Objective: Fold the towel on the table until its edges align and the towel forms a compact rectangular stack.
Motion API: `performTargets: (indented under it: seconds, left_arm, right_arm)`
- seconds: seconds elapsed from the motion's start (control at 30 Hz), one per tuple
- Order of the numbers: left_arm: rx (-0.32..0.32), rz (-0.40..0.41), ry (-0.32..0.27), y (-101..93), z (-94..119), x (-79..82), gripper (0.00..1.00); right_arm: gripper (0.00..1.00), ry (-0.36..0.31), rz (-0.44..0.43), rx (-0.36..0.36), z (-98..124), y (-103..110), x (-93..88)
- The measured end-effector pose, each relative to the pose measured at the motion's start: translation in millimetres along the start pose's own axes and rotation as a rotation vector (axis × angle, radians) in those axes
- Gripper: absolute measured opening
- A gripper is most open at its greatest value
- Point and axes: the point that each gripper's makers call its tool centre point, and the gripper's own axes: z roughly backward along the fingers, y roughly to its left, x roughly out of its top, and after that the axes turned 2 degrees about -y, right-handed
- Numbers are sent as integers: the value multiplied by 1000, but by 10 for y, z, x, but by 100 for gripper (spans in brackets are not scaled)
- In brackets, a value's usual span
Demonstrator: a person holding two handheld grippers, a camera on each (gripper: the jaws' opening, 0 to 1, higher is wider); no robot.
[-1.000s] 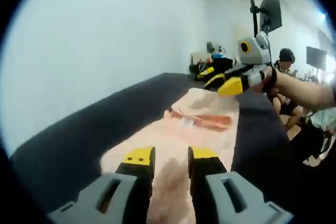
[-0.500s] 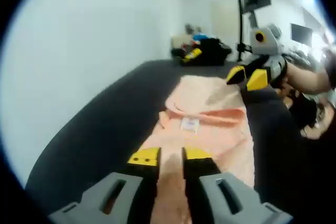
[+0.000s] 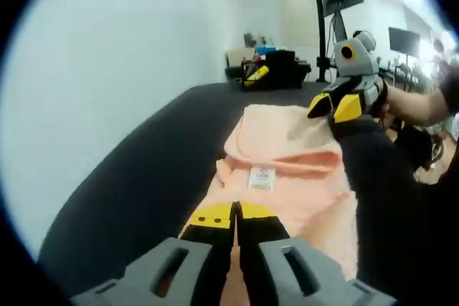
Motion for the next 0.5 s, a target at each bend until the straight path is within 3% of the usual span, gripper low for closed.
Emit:
performTargets:
  seconds: [0.03,0.1,0.13,0.23,0.3,0.37,0.4,0.47,0.5]
  left_arm:
    - [-26,-39,21,-49,-2,-41,1]
    - [-118,-16,76,-179,-32,-173,11]
    - [-159,-62,100,-212,-38,-230,15]
    - [-173,-60,114,-195,-114,-204,17]
    - [-166,-95,196,-152,-161,-322,19]
    - [-189,-97,182,-205,-215,-270,17]
    - [-167,-136,195,-194,-201,-281,14]
    - [-168,-129,191,-216,-214,-228,1]
    - [-159,-126,187,-221,-218,-199,0]
  right_arm:
    - [26,1,-4,4,2,19,-7]
    - [26,2,0,10,-4,39,-14]
    - [26,3,4,14,-6,49,-16]
    - [26,7,7,24,-17,59,-23]
    - [26,10,10,22,-23,42,-33]
    - [26,10,7,24,-23,29,-36]
    - [26,8,4,27,-19,25,-33]
    - [26,5,-1,27,-15,12,-31]
    - [26,4,-2,27,-17,2,-31]
